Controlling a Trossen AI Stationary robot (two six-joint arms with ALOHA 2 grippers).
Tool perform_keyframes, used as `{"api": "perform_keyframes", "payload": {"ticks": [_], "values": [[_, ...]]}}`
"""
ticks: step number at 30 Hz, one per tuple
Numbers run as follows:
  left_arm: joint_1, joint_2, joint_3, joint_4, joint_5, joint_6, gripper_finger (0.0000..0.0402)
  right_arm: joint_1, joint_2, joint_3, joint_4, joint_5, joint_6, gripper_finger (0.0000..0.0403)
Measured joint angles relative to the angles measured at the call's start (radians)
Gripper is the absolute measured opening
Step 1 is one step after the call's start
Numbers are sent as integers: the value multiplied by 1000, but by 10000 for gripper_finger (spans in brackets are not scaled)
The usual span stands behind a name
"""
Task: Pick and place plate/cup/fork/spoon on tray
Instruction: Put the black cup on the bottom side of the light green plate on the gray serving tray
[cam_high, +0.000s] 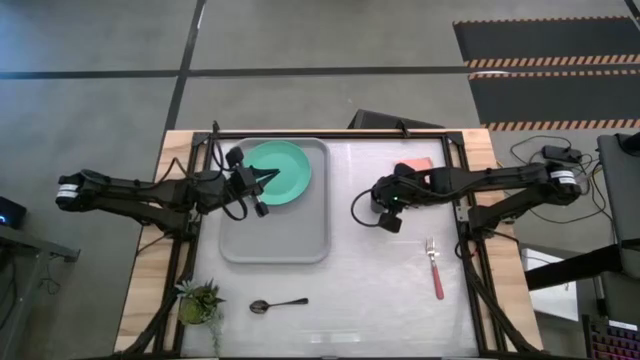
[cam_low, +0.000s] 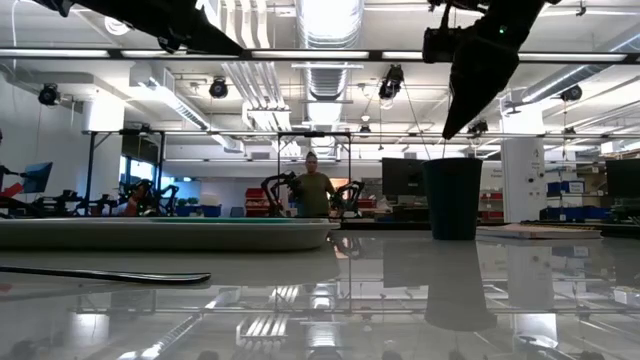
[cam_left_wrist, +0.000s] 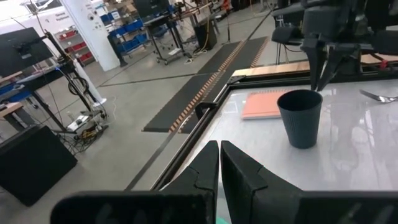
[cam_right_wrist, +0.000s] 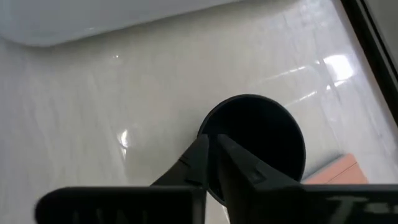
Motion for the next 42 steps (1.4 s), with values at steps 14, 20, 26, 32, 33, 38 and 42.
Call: {"api": "perform_keyframes", "payload": {"ticks": [14, 20, 26, 32, 33, 38, 42], "values": [[-1, 1, 0, -9, 0, -1, 0, -1, 76, -1, 10, 9, -80, 152], [0, 1, 0, -25, 0, -2, 0, -3, 99, -2, 12, 27, -88, 155], [0, 1, 0, -26, 0, -2, 0, -5, 136, -2, 19, 27, -86, 138], [0, 1, 0, -26, 0, -1, 0, -5, 181, -2, 23, 34, -86, 68], [0, 1, 0, -26, 0, -1, 0, -5, 182, -2, 23, 34, -86, 50], [0, 1, 0, -26, 0, -1, 0, -5, 162, -2, 20, 34, -82, 12], [0, 1, -1, -23, 0, -1, 0, -5, 141, 40, 13, 34, -74, 9]]}}
